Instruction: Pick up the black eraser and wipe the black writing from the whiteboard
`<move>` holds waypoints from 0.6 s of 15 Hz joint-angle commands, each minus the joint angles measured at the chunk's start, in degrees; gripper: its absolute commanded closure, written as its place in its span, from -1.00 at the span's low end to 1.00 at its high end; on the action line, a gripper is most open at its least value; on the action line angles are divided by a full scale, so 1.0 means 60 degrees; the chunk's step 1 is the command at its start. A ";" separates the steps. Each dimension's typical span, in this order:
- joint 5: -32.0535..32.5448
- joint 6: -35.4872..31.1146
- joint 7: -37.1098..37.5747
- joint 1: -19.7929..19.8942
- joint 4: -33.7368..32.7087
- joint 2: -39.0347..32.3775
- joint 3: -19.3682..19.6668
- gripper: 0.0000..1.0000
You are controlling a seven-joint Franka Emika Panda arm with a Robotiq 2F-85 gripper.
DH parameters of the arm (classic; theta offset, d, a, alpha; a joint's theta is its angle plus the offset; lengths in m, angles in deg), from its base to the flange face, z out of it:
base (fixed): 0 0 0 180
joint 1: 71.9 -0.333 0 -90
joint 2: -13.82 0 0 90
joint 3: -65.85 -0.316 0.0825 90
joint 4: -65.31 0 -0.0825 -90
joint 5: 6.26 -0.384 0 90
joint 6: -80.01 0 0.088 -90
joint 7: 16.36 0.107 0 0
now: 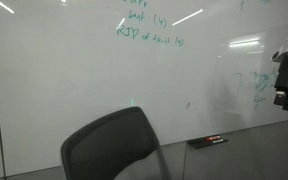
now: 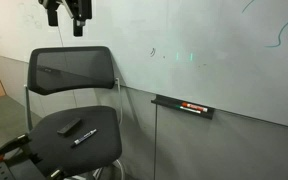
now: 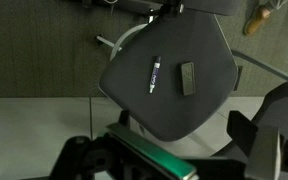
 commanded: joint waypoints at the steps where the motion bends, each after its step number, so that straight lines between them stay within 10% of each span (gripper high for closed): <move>1: -0.0100 0.0029 -0.0094 0.0200 -0.0050 -0.0032 -0.0169 -1.00; 9: -0.0100 0.0029 -0.0094 0.0199 -0.0109 -0.0004 -0.0166 -1.00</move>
